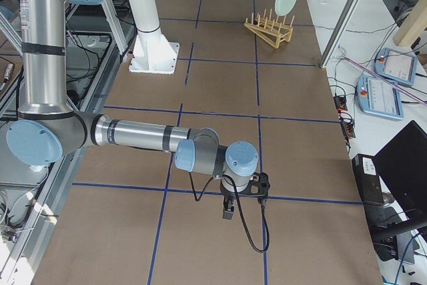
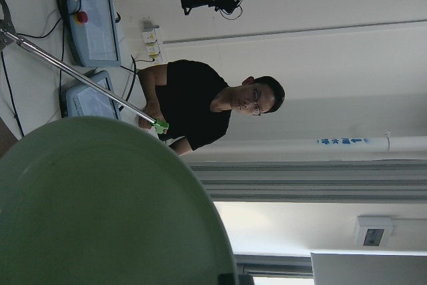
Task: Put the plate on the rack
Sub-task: 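Lower the upright plate with the left gripper into the rack's peg slot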
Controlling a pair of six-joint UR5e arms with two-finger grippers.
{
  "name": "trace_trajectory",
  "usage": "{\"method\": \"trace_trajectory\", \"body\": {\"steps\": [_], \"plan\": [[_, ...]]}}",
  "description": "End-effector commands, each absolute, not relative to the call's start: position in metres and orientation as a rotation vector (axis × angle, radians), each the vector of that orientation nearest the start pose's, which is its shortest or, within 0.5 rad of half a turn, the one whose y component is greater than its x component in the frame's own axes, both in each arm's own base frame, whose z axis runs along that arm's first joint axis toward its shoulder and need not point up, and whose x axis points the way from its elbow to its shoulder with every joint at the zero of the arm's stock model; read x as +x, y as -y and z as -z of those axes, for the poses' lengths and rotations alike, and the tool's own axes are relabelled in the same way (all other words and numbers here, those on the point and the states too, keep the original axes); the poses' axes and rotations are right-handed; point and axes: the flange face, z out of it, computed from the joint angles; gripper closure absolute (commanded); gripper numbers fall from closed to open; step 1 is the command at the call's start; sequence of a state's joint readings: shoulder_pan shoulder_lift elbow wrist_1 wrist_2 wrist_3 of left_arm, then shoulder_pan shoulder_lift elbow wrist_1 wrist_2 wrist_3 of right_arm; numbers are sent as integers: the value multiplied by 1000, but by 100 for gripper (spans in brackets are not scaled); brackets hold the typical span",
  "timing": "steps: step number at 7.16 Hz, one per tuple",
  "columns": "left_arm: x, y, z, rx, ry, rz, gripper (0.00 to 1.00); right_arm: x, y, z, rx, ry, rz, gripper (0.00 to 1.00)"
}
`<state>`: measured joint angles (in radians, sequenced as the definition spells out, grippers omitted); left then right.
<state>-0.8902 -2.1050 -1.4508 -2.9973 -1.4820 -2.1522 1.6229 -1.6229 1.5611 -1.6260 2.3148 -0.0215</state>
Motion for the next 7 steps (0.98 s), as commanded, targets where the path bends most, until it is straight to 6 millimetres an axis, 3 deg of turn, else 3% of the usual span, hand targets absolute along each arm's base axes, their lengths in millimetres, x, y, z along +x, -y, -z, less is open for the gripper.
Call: {"method": "trace_trajectory", "body": {"steps": [1, 7], "plan": [[315, 586, -264, 367, -1922, 1108, 100, 90, 456, -695, -84, 747, -73, 0], [330, 591, -290, 350, -1868, 1125, 100, 90, 456, -696, -85, 747, -72, 0]]}}
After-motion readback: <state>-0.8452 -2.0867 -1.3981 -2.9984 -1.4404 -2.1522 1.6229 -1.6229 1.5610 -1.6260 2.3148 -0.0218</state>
